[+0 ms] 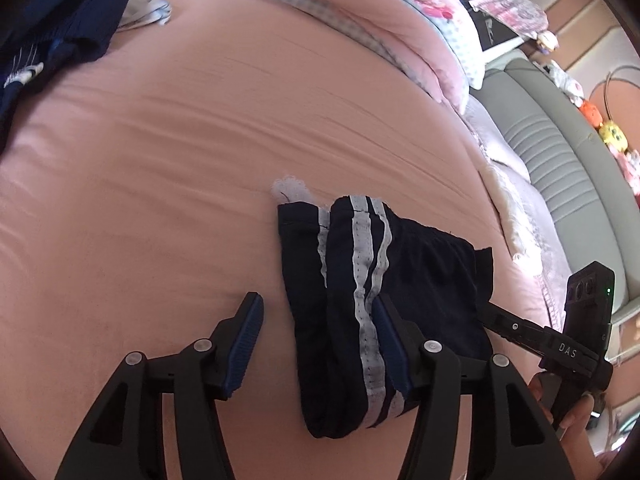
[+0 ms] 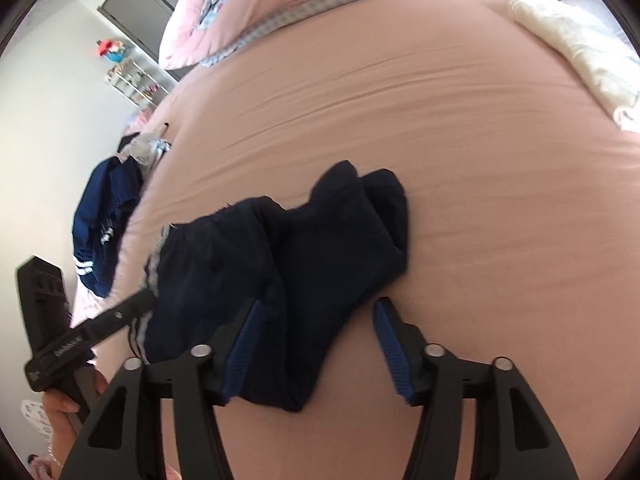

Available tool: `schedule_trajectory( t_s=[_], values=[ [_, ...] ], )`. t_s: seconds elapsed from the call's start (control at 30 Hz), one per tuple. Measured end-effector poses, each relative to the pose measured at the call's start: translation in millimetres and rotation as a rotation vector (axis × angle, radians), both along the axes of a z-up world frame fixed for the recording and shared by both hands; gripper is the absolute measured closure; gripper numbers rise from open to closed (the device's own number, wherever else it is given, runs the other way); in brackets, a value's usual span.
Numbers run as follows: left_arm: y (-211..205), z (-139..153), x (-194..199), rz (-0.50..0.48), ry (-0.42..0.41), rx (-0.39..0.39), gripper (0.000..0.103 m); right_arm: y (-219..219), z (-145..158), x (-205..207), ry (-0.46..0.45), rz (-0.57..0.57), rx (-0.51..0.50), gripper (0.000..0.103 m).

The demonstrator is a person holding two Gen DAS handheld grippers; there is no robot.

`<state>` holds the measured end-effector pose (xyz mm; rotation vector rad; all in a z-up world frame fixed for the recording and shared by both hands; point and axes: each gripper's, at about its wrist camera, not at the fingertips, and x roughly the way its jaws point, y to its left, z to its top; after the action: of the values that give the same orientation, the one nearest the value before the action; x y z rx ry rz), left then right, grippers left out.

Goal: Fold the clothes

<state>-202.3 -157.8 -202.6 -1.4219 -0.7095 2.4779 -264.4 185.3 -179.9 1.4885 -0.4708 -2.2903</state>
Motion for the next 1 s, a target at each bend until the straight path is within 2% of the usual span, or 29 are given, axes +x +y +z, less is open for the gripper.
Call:
schedule_trajectory(
  t_s=[0.17,0.3,0.4,0.47,0.5,0.57,0.7,0.77,0.8,0.83,0.87,1.0],
  values=[
    [-4,-3,3,0.007,0.006,0.033,0.048,-7,-9,-11,-0.001,-0.008,-0.034,0.044],
    [-4,-5,2,-0.059,-0.006,0.155,0.048,-13,-11,-17,-0.003,-0.005,-0.059,0.039],
    [1,-7,1,-0.069,-0.007,0.103,0.048,-16,-9,-16,-0.006,0.021,-0.072,0.039],
    [-3,-7,-2,-0.043,-0.006,0.109,0.048,-19,-10,-14,-0.011,0.043,-0.088,0.044],
    [-4,-7,-5,-0.024,-0.008,0.113,0.048,-20,-10,-13,-0.011,0.042,-0.078,0.048],
    [-7,-7,-10,0.012,-0.013,0.118,0.048,-25,-9,-11,-0.004,0.040,-0.039,0.048],
    [1,-7,-10,-0.015,-0.013,0.059,0.048,-35,-9,-13,0.034,0.077,0.026,0.047],
    [4,-7,-9,-0.031,-0.017,0.046,0.054,-37,-10,-15,0.038,0.096,0.018,0.052],
    [4,-7,-9,-0.037,-0.022,0.050,0.058,-38,-10,-16,0.030,0.104,0.016,0.067],
    [5,-7,-8,-0.043,-0.026,0.054,0.067,-40,-10,-17,0.018,0.113,0.015,0.072],
    [5,-7,-7,-0.049,-0.031,0.058,0.078,-41,-11,-18,0.007,0.121,0.013,0.072],
    [5,-8,-7,-0.068,-0.045,0.074,0.079,-48,-12,-18,-0.002,0.139,0.036,0.072]
  ],
)
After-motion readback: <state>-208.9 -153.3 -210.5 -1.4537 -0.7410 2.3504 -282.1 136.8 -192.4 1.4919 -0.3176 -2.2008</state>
